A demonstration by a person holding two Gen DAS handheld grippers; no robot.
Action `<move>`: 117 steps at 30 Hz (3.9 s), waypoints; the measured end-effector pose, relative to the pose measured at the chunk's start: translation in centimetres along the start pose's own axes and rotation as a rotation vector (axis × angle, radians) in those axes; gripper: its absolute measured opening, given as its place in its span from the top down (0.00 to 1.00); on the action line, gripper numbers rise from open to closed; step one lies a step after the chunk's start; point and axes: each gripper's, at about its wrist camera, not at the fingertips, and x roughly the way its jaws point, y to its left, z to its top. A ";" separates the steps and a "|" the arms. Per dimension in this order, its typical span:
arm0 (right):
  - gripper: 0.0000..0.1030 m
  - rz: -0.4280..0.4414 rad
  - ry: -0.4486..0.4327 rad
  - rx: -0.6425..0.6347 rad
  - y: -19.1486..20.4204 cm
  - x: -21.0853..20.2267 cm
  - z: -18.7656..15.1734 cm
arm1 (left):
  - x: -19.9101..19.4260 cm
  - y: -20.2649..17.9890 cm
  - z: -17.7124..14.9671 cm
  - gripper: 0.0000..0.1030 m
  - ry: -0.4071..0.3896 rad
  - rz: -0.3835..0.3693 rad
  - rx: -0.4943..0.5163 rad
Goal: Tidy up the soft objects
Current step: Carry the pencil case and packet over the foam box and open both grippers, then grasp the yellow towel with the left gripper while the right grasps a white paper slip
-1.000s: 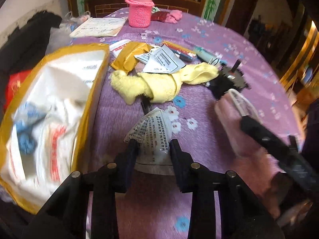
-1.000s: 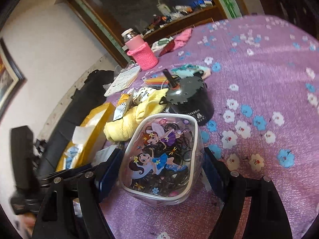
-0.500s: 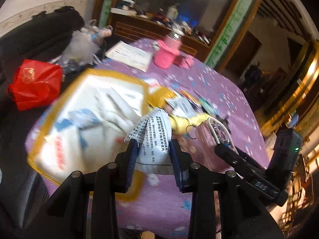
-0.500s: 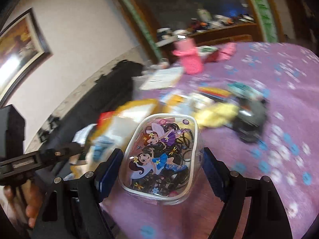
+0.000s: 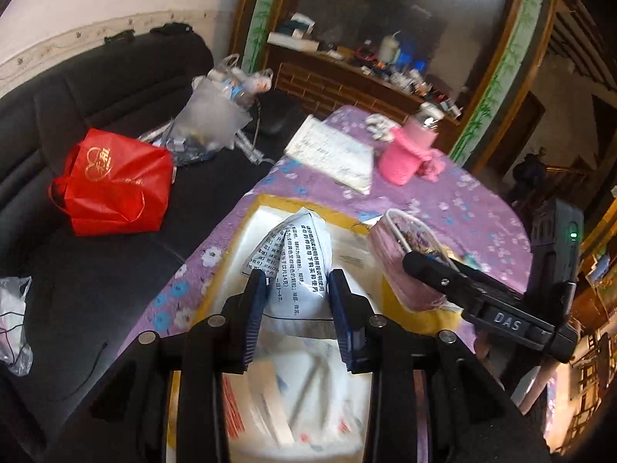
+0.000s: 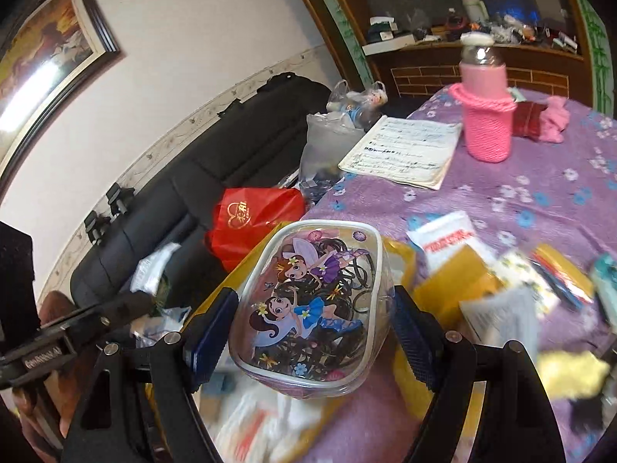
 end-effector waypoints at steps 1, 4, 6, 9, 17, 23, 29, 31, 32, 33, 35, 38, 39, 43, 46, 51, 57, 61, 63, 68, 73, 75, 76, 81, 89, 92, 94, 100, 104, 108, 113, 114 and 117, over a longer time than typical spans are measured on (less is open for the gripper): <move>0.23 -0.003 -0.002 0.006 -0.2 1.5 0.3 | 1.2 0.2 0.3 0.70 0.015 0.005 0.007; 0.23 -0.020 0.008 0.020 -0.9 4.8 0.3 | 4.3 0.5 0.8 0.70 0.059 0.045 0.028; 0.23 -0.035 0.032 0.023 -1.1 6.2 0.1 | 6.2 0.5 1.0 0.70 0.098 0.073 0.041; 0.22 -0.076 0.025 -0.014 -0.3 7.3 -0.3 | 8.2 0.5 0.8 0.70 0.142 0.100 0.065; 0.17 -0.120 0.012 -0.036 1.7 7.8 -0.9 | 9.6 0.5 -0.1 0.65 0.204 0.116 0.079; 0.09 -0.083 -0.062 -0.022 2.1 6.6 -1.1 | 5.4 2.2 -0.5 0.46 0.107 0.069 -0.036; 0.09 -0.056 -0.117 -0.050 2.6 4.6 -2.2 | 1.2 1.3 -2.8 0.39 0.047 0.080 -0.063; 0.10 -0.058 -0.120 -0.067 2.7 4.4 -2.7 | 0.4 0.4 -3.9 0.39 0.044 0.074 -0.062; 0.10 -0.055 -0.127 -0.074 2.9 4.0 -3.0 | 0.0 0.0 -4.4 0.39 0.040 0.069 -0.063; 0.10 -0.047 -0.133 -0.077 2.8 3.2 -3.1 | -0.4 -0.6 -4.9 0.39 0.034 0.069 -0.060; 0.10 -0.014 -0.141 -0.069 2.3 1.2 -2.9 | -0.9 -2.1 -5.8 0.39 0.024 0.084 -0.038; 0.10 0.045 -0.143 -0.044 0.8 -2.5 -2.8 | -1.4 -4.3 -6.5 0.39 0.010 0.083 0.014; 0.10 0.043 -0.142 -0.042 0.1 -3.8 -2.9 | -1.4 -5.1 -6.6 0.39 0.008 0.072 0.031; 0.10 0.001 -0.120 0.002 -4.7 -8.1 -2.4 | -0.8 -8.1 -6.7 0.39 0.051 -0.001 0.078; 0.10 -0.044 -0.078 0.082 -8.3 -8.6 -2.0 | -0.3 -10.0 -7.0 0.39 0.087 -0.037 0.090; 0.27 -0.063 -0.059 0.171 -11.8 -7.3 -2.9 | 0.2 -12.1 -8.1 0.39 0.130 -0.055 0.143; 0.27 -0.072 0.004 0.157 -10.8 -5.3 -3.1 | 1.4 -13.2 -9.0 0.39 0.161 -0.026 0.188; 0.34 -0.101 0.069 0.170 -10.8 -3.0 -2.8 | 2.3 -13.6 -9.0 0.39 0.178 -0.036 0.186; 0.48 -0.111 0.099 0.176 -11.2 -2.3 -2.8 | 2.7 -14.1 -8.8 0.39 0.179 -0.038 0.197; 0.84 -0.047 0.052 0.207 -11.6 -3.1 -2.5 | 3.9 -15.2 -8.7 0.39 0.193 -0.043 0.227; 0.94 0.005 -0.098 0.255 -12.9 -6.5 -2.4 | 4.7 -16.9 -8.5 0.39 0.196 -0.054 0.316; 0.97 0.001 -0.149 0.282 -13.7 -8.1 -2.5 | 5.3 -17.9 -8.4 0.39 0.197 -0.061 0.368; 0.98 0.007 -0.167 0.293 -14.2 -8.7 -2.6 | 5.6 -18.4 -8.3 0.39 0.195 -0.060 0.397; 0.87 0.055 -0.131 0.324 -15.1 -9.0 -3.1 | 6.6 -19.8 -7.7 0.39 0.187 -0.016 0.490; 0.33 0.004 -0.016 0.241 -12.6 -6.1 -3.4 | 5.8 -18.2 -8.6 0.39 0.196 -0.026 0.418; 0.47 -0.007 0.056 0.251 -12.5 -4.3 -3.4 | 5.1 -17.5 -9.0 0.39 0.185 -0.024 0.401; 0.63 -0.009 0.104 0.284 -13.1 -3.0 -3.7 | 4.8 -16.9 -9.1 0.39 0.184 -0.030 0.373; 0.97 0.023 0.015 0.325 -13.1 -3.9 -2.7 | 4.4 -15.6 -8.6 0.39 0.186 -0.053 0.309; 0.97 0.054 -0.177 0.315 -13.2 -7.9 -2.5 | 4.9 -16.3 -7.9 0.39 0.181 -0.082 0.304; 0.97 -0.013 -0.246 0.354 -14.6 -9.5 -2.7 | 6.8 -18.9 -7.3 0.39 0.195 -0.082 0.414; 0.97 -0.034 -0.249 0.349 -14.6 -9.2 -2.6 | 11.2 -21.4 -6.6 0.39 0.272 -0.054 0.531; 0.97 -0.040 -0.248 0.347 -14.6 -9.4 -2.7 | 11.9 -22.0 -6.9 0.39 0.281 -0.060 0.568; 0.97 -0.033 -0.253 0.335 -14.4 -10.4 -2.8 | 13.2 -22.9 -8.6 0.40 0.372 -0.035 0.623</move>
